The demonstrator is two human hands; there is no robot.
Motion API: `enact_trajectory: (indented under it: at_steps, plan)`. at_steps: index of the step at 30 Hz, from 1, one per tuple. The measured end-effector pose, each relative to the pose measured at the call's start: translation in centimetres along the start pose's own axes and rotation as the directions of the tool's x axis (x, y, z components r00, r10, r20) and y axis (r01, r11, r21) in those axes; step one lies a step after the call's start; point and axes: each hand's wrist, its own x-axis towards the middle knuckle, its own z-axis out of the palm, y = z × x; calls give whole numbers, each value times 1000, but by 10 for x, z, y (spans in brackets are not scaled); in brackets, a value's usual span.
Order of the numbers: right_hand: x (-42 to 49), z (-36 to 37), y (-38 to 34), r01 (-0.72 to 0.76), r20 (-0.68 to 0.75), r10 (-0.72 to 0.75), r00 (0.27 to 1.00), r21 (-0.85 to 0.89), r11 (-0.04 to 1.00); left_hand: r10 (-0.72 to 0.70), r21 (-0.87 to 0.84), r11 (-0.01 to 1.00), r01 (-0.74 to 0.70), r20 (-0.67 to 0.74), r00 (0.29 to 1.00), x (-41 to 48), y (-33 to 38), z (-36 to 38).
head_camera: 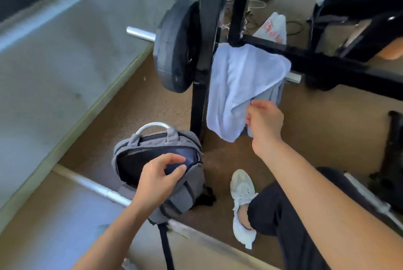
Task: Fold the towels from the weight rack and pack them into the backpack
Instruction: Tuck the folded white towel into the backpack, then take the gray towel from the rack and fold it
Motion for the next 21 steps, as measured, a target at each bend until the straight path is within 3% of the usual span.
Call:
enact_trajectory:
  at_steps: [3, 5, 9, 11, 14, 18, 21]
  plan:
    - [20, -13, -12, 117, -122, -120, 985, -31, 993, 21, -73, 997, -16, 66, 998, 14, 48, 15]
    - [32, -19, -17, 147, -128, -147, 981, -4, 989, 49, -123, 992, -40, 66, 997, 34, 82, 24]
    - [50, -18, -20, 63, -32, -61, 998, 54, 997, 76, -154, 986, -71, 27, 997, 85, 144, 39]
    - [56, -18, -20, 1, -49, 5, 999, 131, 991, 80, -101, 992, -79, 2, 997, 106, 172, 46]
    - [62, -18, -21, 26, -85, -9, 996, 199, 980, 24, -105, 994, -28, -37, 999, 132, 202, 60]
    - [59, -16, -29, 146, -52, -138, 989, 210, 967, -118, -122, 987, 107, -83, 990, 155, 213, 70]
    - [55, -15, -34, 349, 3, -356, 934, 190, 917, -103, -134, 988, 83, -152, 983, 160, 209, 67]
